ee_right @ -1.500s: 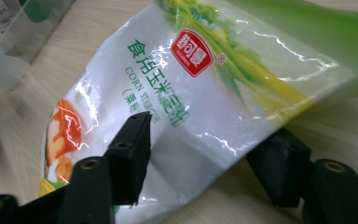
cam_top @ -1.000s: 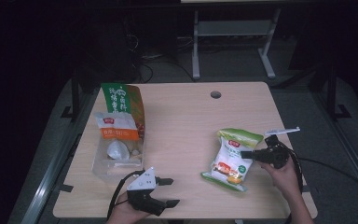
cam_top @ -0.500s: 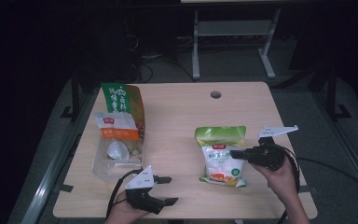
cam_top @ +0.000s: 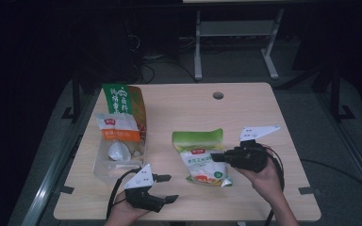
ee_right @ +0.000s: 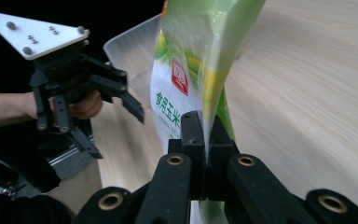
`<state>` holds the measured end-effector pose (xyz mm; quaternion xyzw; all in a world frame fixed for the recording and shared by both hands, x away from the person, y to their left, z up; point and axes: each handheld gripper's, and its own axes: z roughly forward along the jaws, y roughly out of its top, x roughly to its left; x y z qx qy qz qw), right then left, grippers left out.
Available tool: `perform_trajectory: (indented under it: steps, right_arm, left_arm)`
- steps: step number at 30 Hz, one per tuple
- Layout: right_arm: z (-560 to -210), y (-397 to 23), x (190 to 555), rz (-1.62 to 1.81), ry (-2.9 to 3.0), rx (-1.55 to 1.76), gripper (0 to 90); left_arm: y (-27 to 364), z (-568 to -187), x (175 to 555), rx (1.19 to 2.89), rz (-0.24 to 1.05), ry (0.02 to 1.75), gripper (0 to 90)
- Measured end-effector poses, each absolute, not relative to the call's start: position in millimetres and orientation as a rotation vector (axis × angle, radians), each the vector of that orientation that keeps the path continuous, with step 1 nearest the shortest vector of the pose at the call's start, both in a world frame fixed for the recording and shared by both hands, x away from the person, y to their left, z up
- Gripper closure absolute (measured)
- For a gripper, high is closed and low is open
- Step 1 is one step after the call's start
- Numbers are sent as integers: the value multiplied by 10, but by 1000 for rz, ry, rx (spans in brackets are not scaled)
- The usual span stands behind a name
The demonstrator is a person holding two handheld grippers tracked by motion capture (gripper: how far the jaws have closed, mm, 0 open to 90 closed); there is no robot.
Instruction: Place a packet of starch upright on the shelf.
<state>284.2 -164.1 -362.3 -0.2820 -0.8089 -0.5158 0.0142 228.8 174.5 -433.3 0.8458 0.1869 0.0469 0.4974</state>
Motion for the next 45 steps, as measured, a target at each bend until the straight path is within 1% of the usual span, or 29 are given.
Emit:
perform_trajectory:
  steps: [1, 3, 5, 8, 10, 11, 12, 13, 14, 15, 16, 17, 18, 19, 20, 21, 23, 25, 26, 27, 29, 34, 35, 36, 37, 39, 43, 45]
  right_arm:
    - [-3645, -1545, 2848, -1608, -2520, -843, 892]
    - [-3654, -1500, 2846, -1606, -2519, -830, 892]
    - [-3689, -1367, 2850, -1594, -2530, -793, 892]
    - [-3734, -1231, 2857, -1602, -2513, -750, 892]
    - [-3752, -1189, 2855, -1613, -2489, -732, 892]
    - [-3781, -1140, 2852, -1611, -2483, -705, 891]
    - [-3781, -1140, 2852, -1611, -2483, -705, 891]
    - [-3819, -1094, 2848, -1590, -2490, -698, 891]
    - [-3819, -1094, 2848, -1590, -2490, -698, 891]
    - [-3842, -1078, 2848, -1586, -2494, -693, 891]
    - [-3865, -1061, 2846, -1576, -2500, -692, 890]
    - [-3874, -1056, 2849, -1578, -2499, -687, 889]
    - [-3874, -1056, 2849, -1578, -2499, -687, 889]
    - [-3871, -1054, 2853, -1579, -2494, -684, 889]
    - [-3867, -1045, 2860, -1576, -2498, -672, 889]
    - [-3859, -1035, 2862, -1572, -2509, -670, 888]
    - [-3854, -1012, 2870, -1579, -2509, -666, 888]
    - [-3849, -985, 2899, -1582, -2520, -658, 880]
    - [-3849, -985, 2899, -1582, -2520, -658, 880]
    - [-3860, -984, 2910, -1584, -2533, -664, 872]
    - [-3894, -981, 2911, -1560, -2565, -676, 857]
    - [-3951, -998, 2896, -1521, -2579, -709, 827]
    - [-3944, -985, 2879, -1507, -2605, -710, 799]
    - [-3944, -985, 2879, -1507, -2605, -710, 799]
    - [-3958, -954, 2876, -1479, -2619, -717, 762]
    - [-3969, -920, 2882, -1461, -2638, -717, 756]
    - [-3959, -891, 2882, -1451, -2659, -716, 788]
    - [-3958, -892, 2881, -1443, -2667, -734, 843]
  left_arm:
    - [1754, -4328, 2298, 2044, 124, 459, 307]
    - [1760, -4322, 2307, 2043, 135, 468, 308]
    - [1775, -4319, 2329, 2044, 159, 490, 331]
    - [1799, -4318, 2360, 2017, 150, 519, 353]
    - [1808, -4314, 2380, 2007, 154, 532, 384]
    - [1811, -4313, 2400, 1987, 140, 545, 407]
    - [1811, -4309, 2415, 1970, 125, 553, 407]
    - [1809, -4307, 2422, 1956, 122, 562, 457]
    - [1808, -4302, 2427, 1956, 132, 568, 457]
    - [1808, -4293, 2431, 1954, 137, 581, 478]
    - [1815, -4288, 2436, 1947, 145, 589, 524]
    - [1824, -4283, 2439, 1941, 149, 602, 616]
    - [1844, -4279, 2454, 1923, 123, 618, 616]
    - [1864, -4272, 2477, 1901, 85, 647, 647]
    - [1881, -4266, 2491, 1888, 75, 660, 723]
    - [1891, -4260, 2504, 1877, 71, 676, 755]
    - [1898, -4245, 2520, 1873, 85, 695, 804]
    - [1885, -4209, 2503, 1887, 141, 692, 854]
    - [1883, -4195, 2494, 1896, 164, 686, 854]
    - [1876, -4185, 2453, 1895, 218, 683, 874]
    - [1874, -4196, 2439, 1906, 232, 686, 879]
    - [1876, -4210, 2413, 1899, 224, 679, 881]
    - [1874, -4216, 2402, 1892, 227, 676, 880]
    - [1874, -4216, 2402, 1892, 227, 676, 879]
    - [1877, -4219, 2399, 1890, 226, 676, 877]
    - [1881, -4222, 2397, 1891, 231, 673, 873]
    - [1908, -4232, 2417, 1881, 214, 674, 858]
    - [1925, -4233, 2427, 1881, 204, 669, 826]
